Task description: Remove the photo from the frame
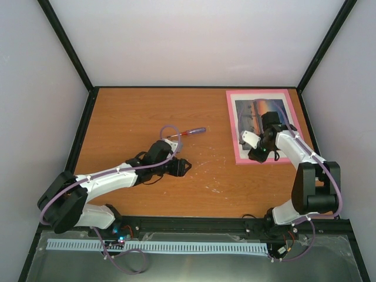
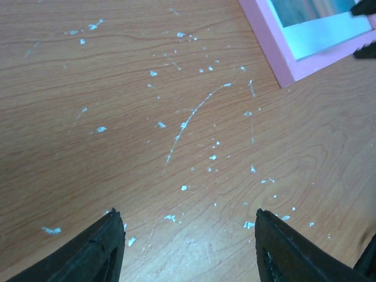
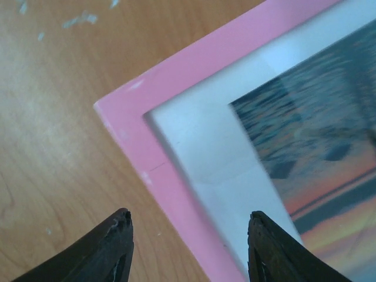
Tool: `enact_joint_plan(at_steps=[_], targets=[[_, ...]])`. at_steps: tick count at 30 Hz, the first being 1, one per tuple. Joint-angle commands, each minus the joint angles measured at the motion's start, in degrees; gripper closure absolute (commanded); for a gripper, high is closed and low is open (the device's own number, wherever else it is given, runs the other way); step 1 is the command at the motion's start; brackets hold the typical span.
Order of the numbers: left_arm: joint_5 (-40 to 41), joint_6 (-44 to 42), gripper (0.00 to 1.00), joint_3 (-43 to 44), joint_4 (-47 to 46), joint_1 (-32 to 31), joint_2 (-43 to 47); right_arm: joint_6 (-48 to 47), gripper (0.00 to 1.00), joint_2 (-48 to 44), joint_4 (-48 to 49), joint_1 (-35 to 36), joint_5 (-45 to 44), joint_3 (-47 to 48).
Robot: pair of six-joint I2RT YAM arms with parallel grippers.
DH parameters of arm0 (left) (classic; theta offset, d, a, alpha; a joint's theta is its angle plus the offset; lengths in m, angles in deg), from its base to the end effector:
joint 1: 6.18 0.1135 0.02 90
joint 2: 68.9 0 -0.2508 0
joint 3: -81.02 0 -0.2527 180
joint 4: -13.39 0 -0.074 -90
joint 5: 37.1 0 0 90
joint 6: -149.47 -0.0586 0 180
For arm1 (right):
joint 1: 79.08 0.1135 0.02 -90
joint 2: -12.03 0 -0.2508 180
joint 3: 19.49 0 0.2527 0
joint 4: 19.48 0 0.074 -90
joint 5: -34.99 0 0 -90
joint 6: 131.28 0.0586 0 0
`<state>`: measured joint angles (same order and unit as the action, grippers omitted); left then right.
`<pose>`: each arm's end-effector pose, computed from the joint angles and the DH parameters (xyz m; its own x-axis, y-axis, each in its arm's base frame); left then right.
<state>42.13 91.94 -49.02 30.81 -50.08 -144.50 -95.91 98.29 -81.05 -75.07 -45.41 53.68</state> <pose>0.1953 -0.2031 0.1572 -0.8336 0.0702 -0.5479 0.3936 0.7715 -0.4999 0.2833 0.0297 0.1794 -0.4648 -0.8386 -0.2843 -0.8498 0.5126 -0.1226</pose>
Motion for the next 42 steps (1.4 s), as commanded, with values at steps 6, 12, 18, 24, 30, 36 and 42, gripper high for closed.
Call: enact_joint_plan(at_steps=[6, 12, 18, 24, 30, 36, 42], targets=[[1.6, -5.9, 0.39, 0.0, -2.1, -1.5, 6.0, -18.5, 0.52, -2.5, 3.5, -0.6, -0.9, -5.8], [2.4, -7.1, 0.39, -0.4, -1.1, -1.5, 7.5, -20.4, 0.55, 1.0, 4.7, -0.6, -2.0, -4.8], [3.9, -7.1, 0.38, -0.9, -1.8, -1.7, 9.0, -21.0, 0.55, 3.5, 5.6, -0.5, -2.0, -4.8], [4.6, -8.6, 0.38, 0.2, -0.5, -1.7, 8.9, -20.8, 0.57, 5.4, 7.2, -0.4, -2.7, -5.4], [4.5, -9.6, 0.38, -0.9, -1.5, -2.2, 11.3, -20.5, 0.59, 7.1, 8.8, 0.1, -3.0, -6.1], [4.2, -11.0, 0.38, -0.8, -0.8, -2.5, 12.0, -20.5, 0.63, 7.8, 9.4, 2.0, -3.6, -7.7], [5.0, -12.6, 0.38, 0.2, 0.2, -3.6, 11.8, -19.8, 0.67, 8.2, 10.5, 4.1, -4.2, -9.4]])
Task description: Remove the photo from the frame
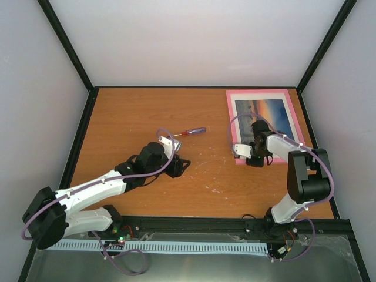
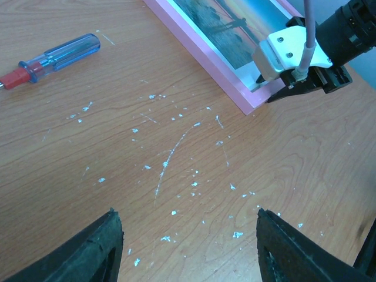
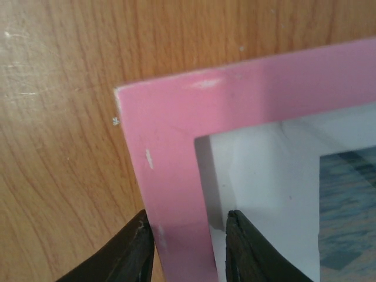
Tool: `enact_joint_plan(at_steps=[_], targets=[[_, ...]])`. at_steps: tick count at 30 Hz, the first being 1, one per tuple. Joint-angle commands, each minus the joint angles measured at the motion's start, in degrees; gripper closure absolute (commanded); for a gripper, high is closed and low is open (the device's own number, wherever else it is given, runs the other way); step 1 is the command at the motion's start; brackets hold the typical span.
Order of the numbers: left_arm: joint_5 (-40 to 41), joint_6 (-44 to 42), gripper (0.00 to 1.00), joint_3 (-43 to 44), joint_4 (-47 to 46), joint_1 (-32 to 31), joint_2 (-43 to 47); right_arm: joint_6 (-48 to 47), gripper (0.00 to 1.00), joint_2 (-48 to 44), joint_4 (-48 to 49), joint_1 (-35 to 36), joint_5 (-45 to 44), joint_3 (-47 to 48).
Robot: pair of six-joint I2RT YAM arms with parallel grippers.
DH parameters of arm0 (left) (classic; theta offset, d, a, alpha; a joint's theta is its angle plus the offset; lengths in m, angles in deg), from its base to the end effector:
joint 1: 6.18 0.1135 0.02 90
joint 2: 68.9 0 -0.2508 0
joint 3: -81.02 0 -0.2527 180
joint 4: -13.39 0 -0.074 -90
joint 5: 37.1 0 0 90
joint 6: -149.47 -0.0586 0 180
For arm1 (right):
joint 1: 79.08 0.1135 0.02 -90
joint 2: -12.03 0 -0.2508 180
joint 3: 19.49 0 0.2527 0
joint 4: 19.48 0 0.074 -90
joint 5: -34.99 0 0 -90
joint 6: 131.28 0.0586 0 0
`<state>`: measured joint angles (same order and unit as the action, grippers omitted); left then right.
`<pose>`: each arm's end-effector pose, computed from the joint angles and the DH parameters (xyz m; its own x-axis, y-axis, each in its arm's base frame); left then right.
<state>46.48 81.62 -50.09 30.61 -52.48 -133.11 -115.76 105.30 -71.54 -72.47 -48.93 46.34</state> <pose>0.1791 -0.1969 0.2014 -0.6396 0.1270 -0.7581 0.5856 0.7194 -0.3736 0.2801 0.0387 0.1174 -0.1326 -0.9799 -0.1491 -0.9769 0.1547 -0.1477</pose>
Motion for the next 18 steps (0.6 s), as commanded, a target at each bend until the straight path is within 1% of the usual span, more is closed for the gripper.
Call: enact_joint_plan(at_steps=[1, 4, 7, 9, 12, 14, 18], targets=[[0.9, -2.1, 0.38, 1.2, 0.2, -1.5, 0.5, 0.1, 0.7, 1.2, 1.2, 1.9, -0.9, -2.5], [7.0, -2.6, 0.36, 1.5, 0.2, -4.4, 0.7, 0.1, 0.79, 0.8, 0.5, 3.3, -0.4, -3.8], [12.4, -5.6, 0.35, 3.2, 1.8, -8.8, -0.7, 1.0, 0.88, -0.7, -1.7, 5.2, 0.4, -4.1], [16.3, -8.4, 0.35, 4.3, 2.7, -12.6, -2.2, 2.1, 0.91, -2.8, -3.4, 6.5, 1.8, -4.0], [21.2, -13.4, 0.34, 5.1, 2.5, -18.0, -4.4, 4.1, 0.94, -6.4, -6.9, 8.9, 4.4, -3.1], [22.6, -18.7, 0.32, 5.0, 1.5, -21.2, -4.7, 5.4, 0.95, -8.7, -9.9, 10.5, 6.5, -2.2], [20.5, -26.8, 0.3, 5.0, 1.2, -23.7, -2.9, 7.5, 0.97, -12.8, -16.0, 12.7, 11.5, 0.5]])
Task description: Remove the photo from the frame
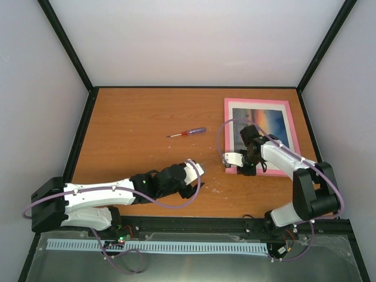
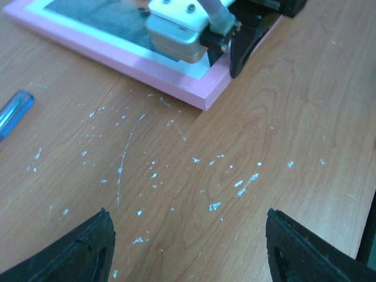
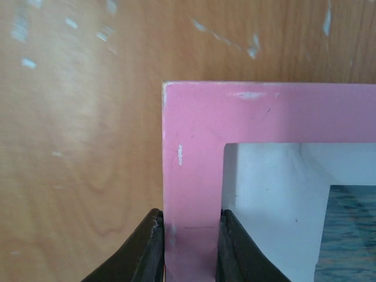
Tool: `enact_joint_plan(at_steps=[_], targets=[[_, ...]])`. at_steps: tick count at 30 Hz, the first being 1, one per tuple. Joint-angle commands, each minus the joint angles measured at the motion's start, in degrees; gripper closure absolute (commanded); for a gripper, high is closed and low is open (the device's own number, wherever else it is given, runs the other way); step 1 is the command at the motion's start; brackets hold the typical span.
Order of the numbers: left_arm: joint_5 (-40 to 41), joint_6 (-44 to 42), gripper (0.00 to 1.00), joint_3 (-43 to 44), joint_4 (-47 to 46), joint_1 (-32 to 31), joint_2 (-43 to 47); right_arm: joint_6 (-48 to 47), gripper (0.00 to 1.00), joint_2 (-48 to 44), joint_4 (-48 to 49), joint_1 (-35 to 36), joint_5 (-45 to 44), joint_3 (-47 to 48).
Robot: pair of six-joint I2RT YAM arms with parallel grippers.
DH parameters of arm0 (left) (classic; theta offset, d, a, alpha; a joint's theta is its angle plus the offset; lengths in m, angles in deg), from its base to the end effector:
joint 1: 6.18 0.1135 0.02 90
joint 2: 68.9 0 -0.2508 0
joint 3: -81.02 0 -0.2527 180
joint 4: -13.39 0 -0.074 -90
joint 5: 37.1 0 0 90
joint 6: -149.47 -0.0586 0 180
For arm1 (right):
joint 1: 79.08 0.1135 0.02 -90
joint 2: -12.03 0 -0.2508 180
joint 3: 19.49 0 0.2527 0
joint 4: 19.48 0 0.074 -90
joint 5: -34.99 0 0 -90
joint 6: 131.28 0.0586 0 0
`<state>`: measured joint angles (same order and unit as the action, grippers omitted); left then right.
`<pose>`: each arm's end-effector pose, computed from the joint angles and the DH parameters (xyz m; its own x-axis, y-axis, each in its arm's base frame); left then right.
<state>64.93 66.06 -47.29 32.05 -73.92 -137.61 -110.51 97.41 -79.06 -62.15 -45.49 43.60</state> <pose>0.1163 -0.2519 0.1966 -0.3160 0.4757 -0.8209 0.8101 0.5856 0.0275 0.2385 0.0827 0.1372 -0.0464 -0.9780 -0.2032 -0.9953 0.0626 -0.0742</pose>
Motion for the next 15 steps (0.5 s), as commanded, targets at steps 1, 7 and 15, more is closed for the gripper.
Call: enact_joint_plan(at_steps=[1, 7, 15], targets=[[1.7, -13.4, 0.29, 2.3, 0.0, -2.6, 2.4, 3.0, 0.97, -5.9, -10.3, 2.9, 9.3, 3.9], [4.2, -26.1, 0.3, 1.2, -2.8, -6.1, 5.5, 8.2, 0.97, -7.8, -15.5, 8.0, 13.6, 7.4], [5.6, -40.4, 0.34, 2.1, -6.1, -9.4, 2.9, 16.5, 0.97, -8.2, -20.4, 13.0, 17.5, 13.1]])
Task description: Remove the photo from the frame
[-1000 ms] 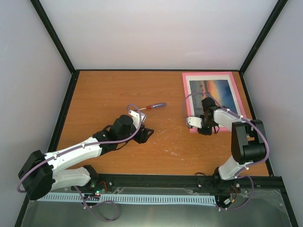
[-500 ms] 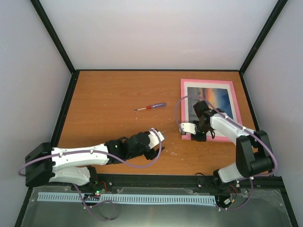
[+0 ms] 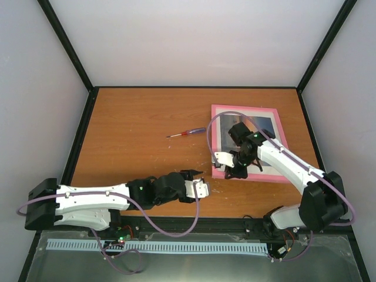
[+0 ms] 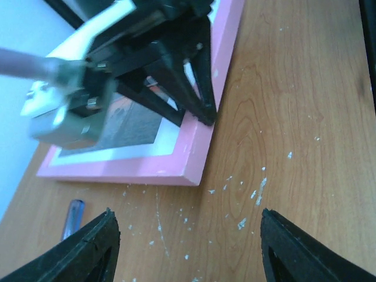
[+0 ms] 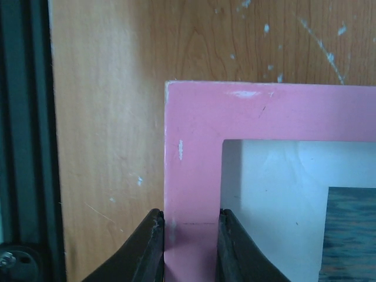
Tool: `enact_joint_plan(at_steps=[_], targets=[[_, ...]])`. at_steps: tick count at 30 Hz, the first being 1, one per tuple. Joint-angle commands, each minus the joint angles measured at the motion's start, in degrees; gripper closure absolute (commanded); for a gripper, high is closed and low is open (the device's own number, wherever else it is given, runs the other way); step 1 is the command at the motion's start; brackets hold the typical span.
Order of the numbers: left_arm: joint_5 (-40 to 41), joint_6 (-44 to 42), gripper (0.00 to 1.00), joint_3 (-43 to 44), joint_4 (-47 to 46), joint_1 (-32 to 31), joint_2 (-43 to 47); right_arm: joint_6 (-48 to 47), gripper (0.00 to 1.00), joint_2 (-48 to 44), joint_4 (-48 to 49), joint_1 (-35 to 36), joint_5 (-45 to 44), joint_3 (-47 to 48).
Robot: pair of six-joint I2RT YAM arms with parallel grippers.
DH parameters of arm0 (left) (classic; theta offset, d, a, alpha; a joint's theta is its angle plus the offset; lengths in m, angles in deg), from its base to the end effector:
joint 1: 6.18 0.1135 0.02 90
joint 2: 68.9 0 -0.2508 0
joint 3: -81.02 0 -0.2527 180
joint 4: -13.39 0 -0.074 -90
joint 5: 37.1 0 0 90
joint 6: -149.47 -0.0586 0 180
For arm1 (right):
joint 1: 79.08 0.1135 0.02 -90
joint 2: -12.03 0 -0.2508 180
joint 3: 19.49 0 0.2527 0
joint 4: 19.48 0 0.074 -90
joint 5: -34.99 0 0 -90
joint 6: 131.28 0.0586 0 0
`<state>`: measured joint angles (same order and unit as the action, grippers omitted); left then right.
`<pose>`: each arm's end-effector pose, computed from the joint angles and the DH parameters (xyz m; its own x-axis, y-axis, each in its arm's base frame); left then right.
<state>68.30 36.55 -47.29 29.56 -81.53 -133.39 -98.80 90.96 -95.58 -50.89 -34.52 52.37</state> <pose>0.0840 -0.2598 0.2207 0.2275 0.6141 -0.7557 0.8527 0.2491 0.4592 0.2000 0.1305 0.2006 -0.0657 -0.9318 -0.3571 -0.9956 0.0371 0.0863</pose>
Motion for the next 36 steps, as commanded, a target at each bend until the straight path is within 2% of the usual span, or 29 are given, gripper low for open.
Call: enact_joint_plan(at_steps=[1, 13, 22, 31, 34, 35, 36], targets=[[2.7, -12.6, 0.34, 2.1, -4.8, -2.1, -1.8, 5.2, 0.97, -1.9, -4.7, 2.1, 7.0, 4.9], [3.6, -32.1, 0.32, 4.8, -14.7, -2.9, -11.7, 8.3, 0.97, -4.7, -9.7, 4.9, 8.6, 7.7], [11.4, -40.8, 0.41, 3.8, -24.4, -3.2, -17.9, 9.3, 0.97, -6.2, -11.3, 5.0, 9.8, 7.9], [13.4, -44.2, 0.61, 5.2, -28.1, -3.2, -20.5, 9.9, 0.97, -6.6, -12.4, 5.1, 10.5, 9.1], [13.7, -44.4, 0.71, 5.7, -28.6, -3.2, -20.6, 10.3, 0.97, -6.8, -12.5, 5.1, 10.6, 9.1], [13.8, -44.2, 0.74, 5.9, -28.5, -3.2, -20.5, 10.5, 0.96, -7.0, -12.8, 5.1, 10.6, 9.2], [13.7, -43.9, 0.76, 6.1, -28.3, -3.2, -20.2, 11.1, 0.88, -7.4, -13.0, 5.1, 10.1, 9.5]])
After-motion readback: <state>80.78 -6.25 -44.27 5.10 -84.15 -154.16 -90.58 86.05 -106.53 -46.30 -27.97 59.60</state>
